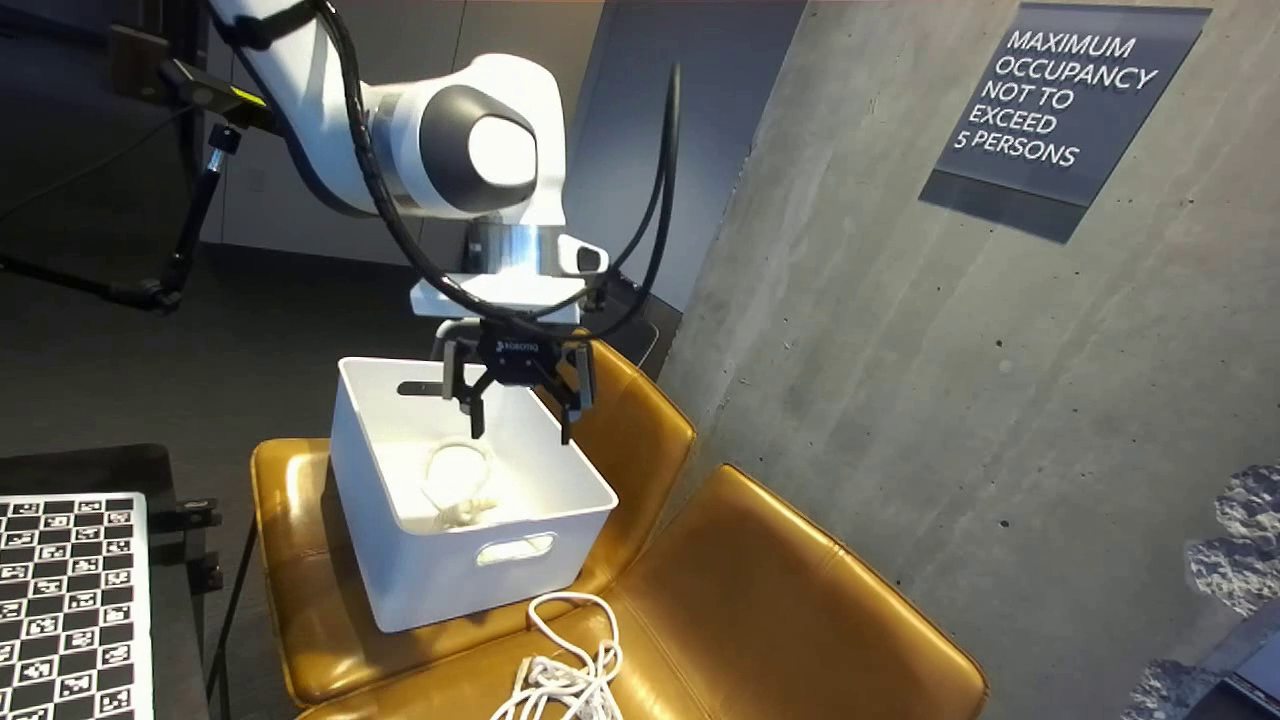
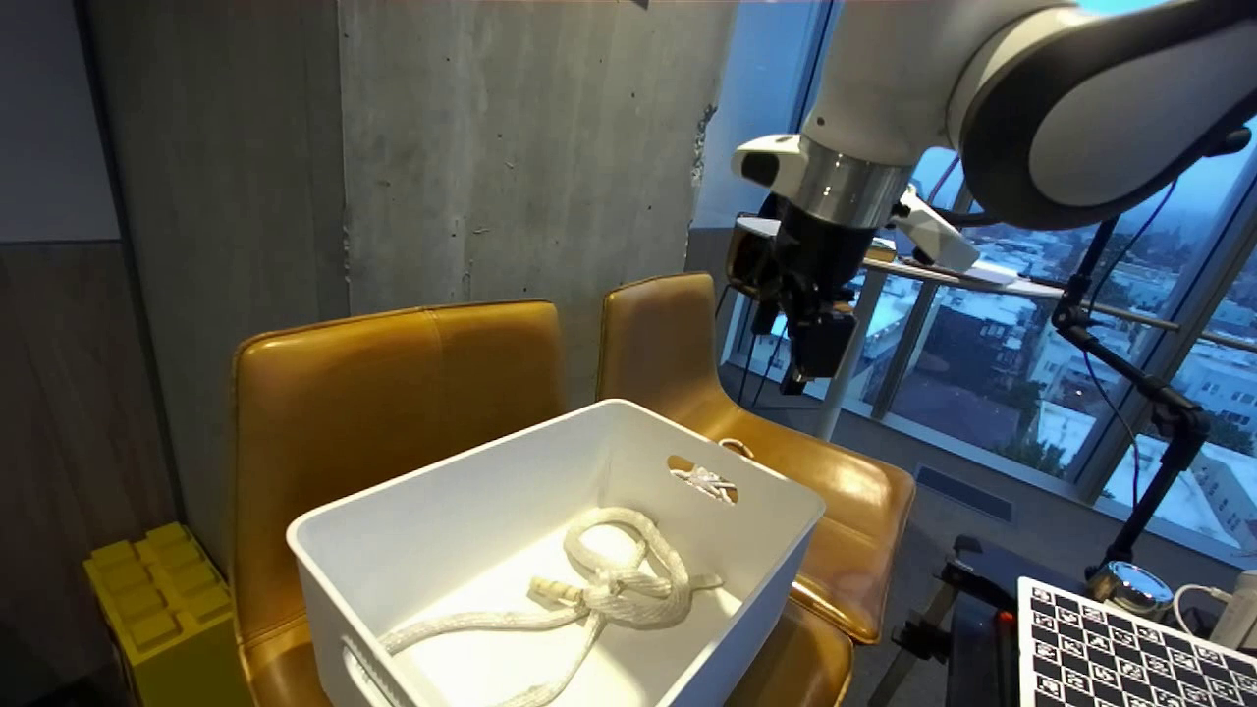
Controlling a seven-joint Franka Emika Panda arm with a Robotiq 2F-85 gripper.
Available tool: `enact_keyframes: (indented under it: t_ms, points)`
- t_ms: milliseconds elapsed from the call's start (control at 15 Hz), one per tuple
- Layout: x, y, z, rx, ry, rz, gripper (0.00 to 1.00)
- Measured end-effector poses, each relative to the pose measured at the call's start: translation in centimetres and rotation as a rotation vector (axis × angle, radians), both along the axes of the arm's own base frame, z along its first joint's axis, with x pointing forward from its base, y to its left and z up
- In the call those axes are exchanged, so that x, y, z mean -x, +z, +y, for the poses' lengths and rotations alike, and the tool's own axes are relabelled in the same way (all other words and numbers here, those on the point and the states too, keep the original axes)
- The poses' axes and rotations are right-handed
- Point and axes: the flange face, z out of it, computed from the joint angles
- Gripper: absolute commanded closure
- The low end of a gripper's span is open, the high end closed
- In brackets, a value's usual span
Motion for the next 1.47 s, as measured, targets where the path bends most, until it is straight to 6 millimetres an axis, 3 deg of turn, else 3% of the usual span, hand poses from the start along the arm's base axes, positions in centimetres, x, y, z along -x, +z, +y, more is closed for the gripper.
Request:
enact_keyframes:
  t_ms: [267, 533, 1467]
  points:
    - [0.4, -3.7, -7.3, -0.06, -0.107, -0.085, 0.0]
    - [0.3, -7.5, -12.5, -0.143, -0.266, -0.158, 0.0]
    - [-3.2, -20.3, -21.6, -0.275, -0.657, -0.157, 0.02]
